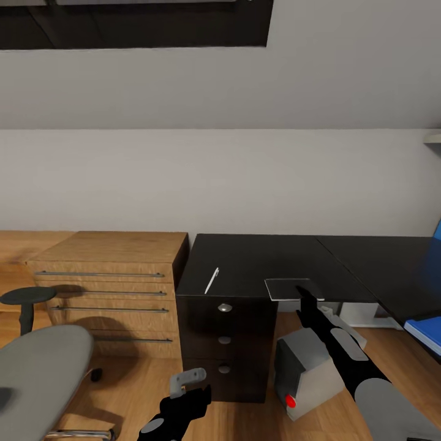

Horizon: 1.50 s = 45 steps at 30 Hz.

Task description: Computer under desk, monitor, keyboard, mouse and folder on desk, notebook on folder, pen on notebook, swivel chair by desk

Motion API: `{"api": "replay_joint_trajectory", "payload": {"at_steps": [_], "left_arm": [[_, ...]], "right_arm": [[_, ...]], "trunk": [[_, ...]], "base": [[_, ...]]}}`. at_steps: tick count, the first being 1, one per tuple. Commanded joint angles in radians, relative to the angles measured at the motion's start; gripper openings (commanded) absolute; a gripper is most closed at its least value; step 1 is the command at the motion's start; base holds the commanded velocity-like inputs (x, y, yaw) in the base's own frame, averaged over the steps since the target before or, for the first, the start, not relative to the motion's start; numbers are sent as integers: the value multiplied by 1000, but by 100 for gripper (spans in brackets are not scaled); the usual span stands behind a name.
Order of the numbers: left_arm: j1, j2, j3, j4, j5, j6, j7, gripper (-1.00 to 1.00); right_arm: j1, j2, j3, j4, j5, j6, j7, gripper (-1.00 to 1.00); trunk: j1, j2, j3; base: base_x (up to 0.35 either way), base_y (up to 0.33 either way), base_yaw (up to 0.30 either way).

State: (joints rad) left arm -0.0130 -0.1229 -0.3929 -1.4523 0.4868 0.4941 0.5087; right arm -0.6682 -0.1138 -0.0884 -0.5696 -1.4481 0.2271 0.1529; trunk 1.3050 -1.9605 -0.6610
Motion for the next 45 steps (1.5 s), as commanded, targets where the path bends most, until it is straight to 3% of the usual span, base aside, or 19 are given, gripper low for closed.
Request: {"api": "replay_joint_trajectory", "payload": {"at_steps": [1,45], "left_arm": [[-1,0,-1,-1,10,1,10,100],[-1,0,-1,-1,15,1,8,100]], "right_arm": [[-1,0,-4,0,-6,7,2,100],[-1,0,-5,-1,-6,6,1,100]], "trunk": [[0,-1,-1],[0,-1,-1]], "base": [[0,0,0],[0,0,0]]}}
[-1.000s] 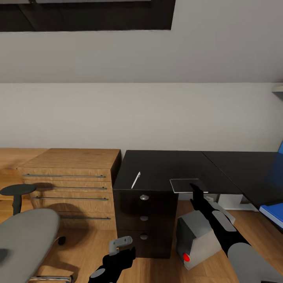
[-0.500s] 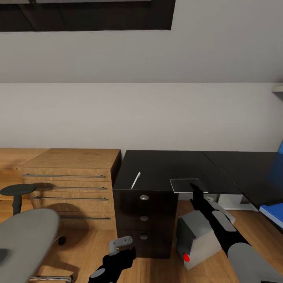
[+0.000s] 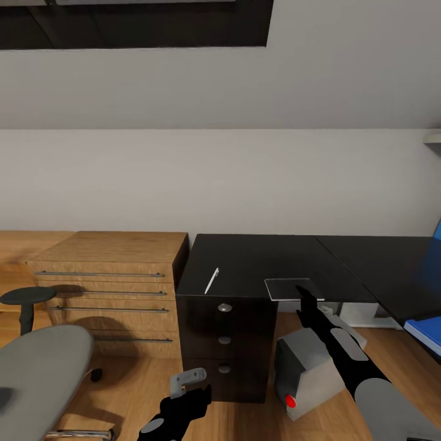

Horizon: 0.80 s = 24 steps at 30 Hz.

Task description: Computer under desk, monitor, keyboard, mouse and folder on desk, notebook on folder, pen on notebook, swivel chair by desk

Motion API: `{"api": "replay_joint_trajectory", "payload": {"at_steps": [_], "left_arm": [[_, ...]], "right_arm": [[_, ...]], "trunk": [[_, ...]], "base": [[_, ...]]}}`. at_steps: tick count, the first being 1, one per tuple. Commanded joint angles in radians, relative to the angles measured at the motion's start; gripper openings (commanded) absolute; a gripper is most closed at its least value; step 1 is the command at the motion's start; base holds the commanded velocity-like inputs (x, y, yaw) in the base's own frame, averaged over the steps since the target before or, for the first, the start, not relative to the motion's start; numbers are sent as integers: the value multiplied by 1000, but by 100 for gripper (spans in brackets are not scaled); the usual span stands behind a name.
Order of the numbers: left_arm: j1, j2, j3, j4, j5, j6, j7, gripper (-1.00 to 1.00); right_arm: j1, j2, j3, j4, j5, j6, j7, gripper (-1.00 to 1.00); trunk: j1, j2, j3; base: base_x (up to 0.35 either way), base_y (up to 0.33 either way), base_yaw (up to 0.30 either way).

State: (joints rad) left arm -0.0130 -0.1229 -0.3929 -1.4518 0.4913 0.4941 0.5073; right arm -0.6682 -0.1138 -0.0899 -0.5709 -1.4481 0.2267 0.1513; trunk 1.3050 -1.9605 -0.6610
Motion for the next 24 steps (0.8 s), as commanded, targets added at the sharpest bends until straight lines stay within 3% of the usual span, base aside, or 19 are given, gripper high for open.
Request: {"api": "replay_joint_trajectory", "payload": {"at_steps": [1,2,24], "left_arm": [[-1,0,-1,-1,10,1,10,100],[-1,0,-1,-1,10,1,10,100],[-1,0,-1,-1,10,1,10,100]], "right_arm": [[-1,0,-4,0,-6,6,2,100],[-1,0,-4,0,-6,6,2,-100],[-1,-1,-5,0,-7,6,2,-100]], "trunk": [[0,-1,-1],[0,-1,-1],[-8,13,5]], "base": [[0,0,0],[0,0,0],[0,0,0]]}}
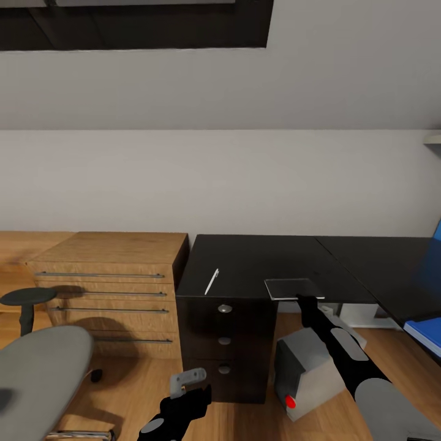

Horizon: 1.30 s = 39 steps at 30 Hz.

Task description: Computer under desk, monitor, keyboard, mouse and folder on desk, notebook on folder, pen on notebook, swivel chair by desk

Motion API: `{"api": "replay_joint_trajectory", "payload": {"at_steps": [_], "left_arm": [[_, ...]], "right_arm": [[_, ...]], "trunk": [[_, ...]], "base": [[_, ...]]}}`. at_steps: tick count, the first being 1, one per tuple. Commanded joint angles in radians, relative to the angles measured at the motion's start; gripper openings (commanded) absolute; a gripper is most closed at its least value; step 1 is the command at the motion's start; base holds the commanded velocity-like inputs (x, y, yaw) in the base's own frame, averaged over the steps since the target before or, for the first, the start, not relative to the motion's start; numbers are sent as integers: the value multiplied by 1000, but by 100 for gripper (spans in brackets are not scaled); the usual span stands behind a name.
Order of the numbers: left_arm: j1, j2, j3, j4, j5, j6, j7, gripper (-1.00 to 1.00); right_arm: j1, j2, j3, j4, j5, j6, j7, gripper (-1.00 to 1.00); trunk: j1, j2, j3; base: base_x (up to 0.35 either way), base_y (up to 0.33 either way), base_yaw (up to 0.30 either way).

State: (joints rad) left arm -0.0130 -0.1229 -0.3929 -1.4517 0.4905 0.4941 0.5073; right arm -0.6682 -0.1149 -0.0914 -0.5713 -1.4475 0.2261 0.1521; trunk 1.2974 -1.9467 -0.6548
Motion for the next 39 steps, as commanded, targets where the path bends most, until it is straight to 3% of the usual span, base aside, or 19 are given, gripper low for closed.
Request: {"api": "replay_joint_trajectory", "payload": {"at_steps": [1,28,34,39], "left_arm": [[-1,0,-1,-1,10,1,10,100],[-1,-1,-3,1,10,1,14,100],[-1,-1,-2,28,11,1,13,100],[-1,-2,-2,52,7,-4,11,100]], "right_arm": [[-1,0,-3,1,-8,7,1,-100],[1,-2,-4,-22,-5,10,5,-100],[49,-3,-4,-210,2,3,-22,-100],[123,-3,-5,-407,1,2,-194,-100]], "trunk": [[-4,7,2],[-104,189,84],[-104,189,84],[-104,189,84]], "base": [[0,0,0],[0,0,0],[0,0,0],[0,0,0]]}}
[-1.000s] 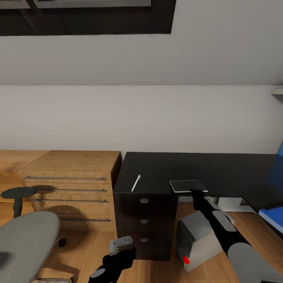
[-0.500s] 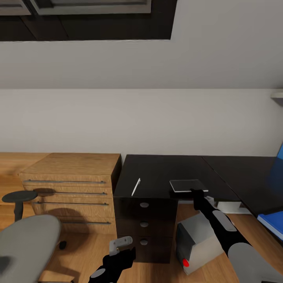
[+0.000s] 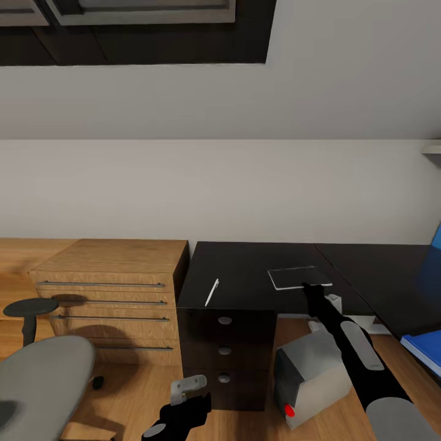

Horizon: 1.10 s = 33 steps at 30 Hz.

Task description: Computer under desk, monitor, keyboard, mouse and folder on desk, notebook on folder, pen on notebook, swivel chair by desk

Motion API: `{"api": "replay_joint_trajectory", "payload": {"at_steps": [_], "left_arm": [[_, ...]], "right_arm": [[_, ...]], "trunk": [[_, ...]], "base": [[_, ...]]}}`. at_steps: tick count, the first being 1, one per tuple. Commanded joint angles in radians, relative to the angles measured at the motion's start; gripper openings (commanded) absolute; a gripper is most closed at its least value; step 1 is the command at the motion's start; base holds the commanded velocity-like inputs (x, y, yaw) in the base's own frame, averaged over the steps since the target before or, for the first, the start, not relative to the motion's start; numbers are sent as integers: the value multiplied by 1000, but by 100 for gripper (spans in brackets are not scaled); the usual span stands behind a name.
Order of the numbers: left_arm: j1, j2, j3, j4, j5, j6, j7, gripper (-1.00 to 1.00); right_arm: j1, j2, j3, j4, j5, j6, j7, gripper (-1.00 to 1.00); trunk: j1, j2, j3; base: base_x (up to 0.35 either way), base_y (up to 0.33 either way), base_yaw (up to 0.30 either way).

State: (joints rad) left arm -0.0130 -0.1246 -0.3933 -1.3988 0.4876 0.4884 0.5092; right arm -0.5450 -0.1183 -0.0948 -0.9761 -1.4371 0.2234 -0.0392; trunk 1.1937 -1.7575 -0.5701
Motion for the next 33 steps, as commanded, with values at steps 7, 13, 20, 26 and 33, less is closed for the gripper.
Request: {"api": "replay_joint_trajectory", "payload": {"at_steps": [7,13,20,26,33], "left_arm": [[-1,0,-1,1,11,-12,9,100],[-1,0,-2,1,12,-12,9,100],[-1,0,-2,1,12,-13,9,100],[-1,-1,-2,1,12,-13,9,100],[-1,-1,-2,2,12,-13,9,100]], "right_arm": [[46,0,-2,-90,-28,3,-66,-100],[52,-3,-5,-97,-77,2,-71,-100],[53,-4,-37,-98,-83,1,-73,-100],[53,-4,-75,-98,-83,1,-75,-100],[53,-4,-96,-98,-83,2,-76,-100]], "trunk": [[0,-1,-1],[0,-1,-1],[0,-1,-2],[0,-1,-8],[0,-1,-16]], "base": [[-183,-80,0],[-305,-133,0],[-150,-147,-20],[-12,-15,-164],[-1,-2,-187]]}}
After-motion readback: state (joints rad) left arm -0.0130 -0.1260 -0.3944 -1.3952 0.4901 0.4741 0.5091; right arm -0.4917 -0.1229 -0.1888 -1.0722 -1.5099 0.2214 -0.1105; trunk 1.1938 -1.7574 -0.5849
